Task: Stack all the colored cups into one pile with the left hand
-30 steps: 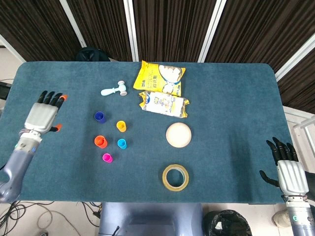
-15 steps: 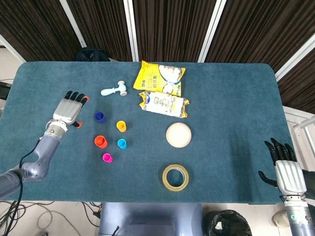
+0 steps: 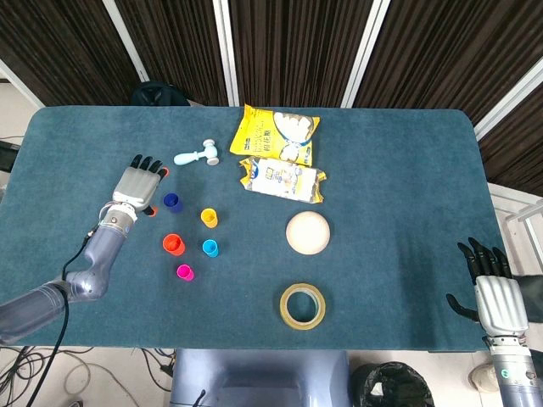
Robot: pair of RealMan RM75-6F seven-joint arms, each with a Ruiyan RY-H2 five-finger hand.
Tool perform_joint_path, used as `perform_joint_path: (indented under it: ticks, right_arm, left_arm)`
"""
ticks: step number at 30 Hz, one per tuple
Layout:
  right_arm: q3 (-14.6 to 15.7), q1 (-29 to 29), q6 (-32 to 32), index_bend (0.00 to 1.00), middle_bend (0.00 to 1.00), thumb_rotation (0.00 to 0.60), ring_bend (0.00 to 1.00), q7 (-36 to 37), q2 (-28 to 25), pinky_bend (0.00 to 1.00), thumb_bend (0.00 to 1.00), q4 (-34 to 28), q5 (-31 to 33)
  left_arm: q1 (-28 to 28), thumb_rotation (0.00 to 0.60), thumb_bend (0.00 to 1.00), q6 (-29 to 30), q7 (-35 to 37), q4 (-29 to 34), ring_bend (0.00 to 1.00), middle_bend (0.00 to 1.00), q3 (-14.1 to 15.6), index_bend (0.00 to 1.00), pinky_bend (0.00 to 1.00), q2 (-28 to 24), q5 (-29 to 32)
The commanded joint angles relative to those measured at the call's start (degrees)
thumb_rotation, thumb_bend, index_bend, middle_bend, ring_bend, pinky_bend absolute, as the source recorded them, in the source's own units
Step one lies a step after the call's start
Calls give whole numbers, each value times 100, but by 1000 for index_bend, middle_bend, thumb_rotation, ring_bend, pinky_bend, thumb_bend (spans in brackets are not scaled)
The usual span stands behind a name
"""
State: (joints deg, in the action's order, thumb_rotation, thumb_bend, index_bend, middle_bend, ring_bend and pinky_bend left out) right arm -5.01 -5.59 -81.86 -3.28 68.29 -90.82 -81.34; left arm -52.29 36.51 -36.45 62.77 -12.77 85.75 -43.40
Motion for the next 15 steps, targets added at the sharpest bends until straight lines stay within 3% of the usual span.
perform_joint_path:
  ticks: [1, 15]
  right_arm:
    - [-8, 2, -5, 89, 44, 600, 96, 0, 2, 36, 304, 1, 13]
    - [1, -11, 41, 89, 44, 600, 96, -20, 22, 36, 305, 11, 33]
  left_arm:
    - [-56, 600, 185, -73, 25, -78, 0, 108, 33, 249, 0, 89, 90]
    - [-215, 600, 216, -114, 134, -357, 0, 146, 197, 324, 0, 357, 65]
